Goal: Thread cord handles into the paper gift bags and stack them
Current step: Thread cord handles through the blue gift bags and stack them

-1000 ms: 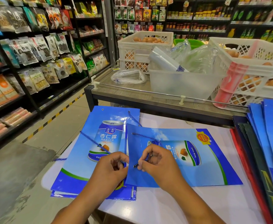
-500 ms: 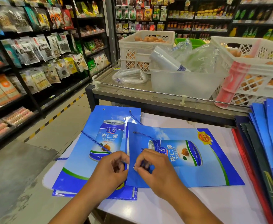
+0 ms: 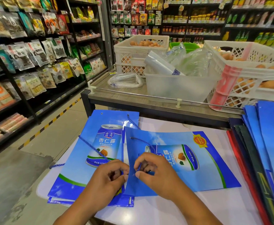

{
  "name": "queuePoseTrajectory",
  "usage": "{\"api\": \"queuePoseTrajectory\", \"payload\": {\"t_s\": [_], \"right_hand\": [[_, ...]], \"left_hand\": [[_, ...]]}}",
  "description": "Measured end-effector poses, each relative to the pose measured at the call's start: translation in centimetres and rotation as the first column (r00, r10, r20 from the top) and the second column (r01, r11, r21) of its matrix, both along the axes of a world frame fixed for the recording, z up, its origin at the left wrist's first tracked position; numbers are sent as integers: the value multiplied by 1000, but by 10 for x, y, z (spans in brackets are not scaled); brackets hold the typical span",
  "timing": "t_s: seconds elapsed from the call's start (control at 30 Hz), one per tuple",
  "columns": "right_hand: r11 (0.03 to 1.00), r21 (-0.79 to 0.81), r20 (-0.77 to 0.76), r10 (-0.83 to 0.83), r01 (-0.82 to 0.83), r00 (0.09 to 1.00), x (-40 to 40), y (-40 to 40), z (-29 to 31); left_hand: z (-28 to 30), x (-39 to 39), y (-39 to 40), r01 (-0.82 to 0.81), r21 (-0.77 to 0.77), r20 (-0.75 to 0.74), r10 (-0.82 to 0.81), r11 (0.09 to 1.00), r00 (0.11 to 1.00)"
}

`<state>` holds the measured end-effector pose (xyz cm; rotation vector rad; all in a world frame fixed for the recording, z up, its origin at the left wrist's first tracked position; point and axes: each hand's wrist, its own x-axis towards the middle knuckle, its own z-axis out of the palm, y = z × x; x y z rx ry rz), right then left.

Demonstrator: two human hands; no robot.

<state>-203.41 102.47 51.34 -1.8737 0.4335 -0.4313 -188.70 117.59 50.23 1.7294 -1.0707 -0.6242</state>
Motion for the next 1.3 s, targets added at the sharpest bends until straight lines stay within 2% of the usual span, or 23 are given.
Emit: {"api": "queuePoseTrajectory", "payload": {"t_s": [0.13,0.23,0.37,0.53,0.63,0.7,0.8,0.83,0.93,1.03,1.13,1.3], "right_hand": [[999,-31,-10,37,-37,999,-1,-2,-2],[999,-30,-10,-15,15,1000,3,-2,-7],[995,34,-8,-92,92,996,9,-2,-11],[965,238,76,-134,113,988,9,-4,-11],[955,274,96,-149,118,984,9,-5,-14],[955,269,95,-154,124,983,9,-5,-13],[984,119,93,-147,135,985,6,-3,-13],[989,25,98,-151,149,984,4,-3,-12],[950,-284,47,-125,134,991,-8,-6,3],[829,-551,-183,-17,-89,983,-26,-6,21],[688,-666,-383,14,-286,924,-39,-4,24],[586,-755,-414,-78,-294,907,-48,1,11]], "left_hand": [[1,-2,0,-34,9,-7,34,999,999],[3,-3,-1,-66,12,-61,67,998,996],[9,-6,-2,-73,-18,-147,69,997,987],[8,-6,0,-58,-15,-131,55,998,990],[11,-9,4,-23,-88,-222,3,996,975],[10,-10,7,-2,-102,-195,-18,995,981],[5,-10,7,16,-52,0,-16,999,1000],[5,-10,7,5,-48,4,-5,999,1000],[7,-10,6,-51,-69,-121,42,996,992],[9,-3,5,-111,-94,-269,82,989,960],[9,5,5,-143,-125,-339,93,982,936],[10,7,8,-118,-233,-392,18,965,920]]}}
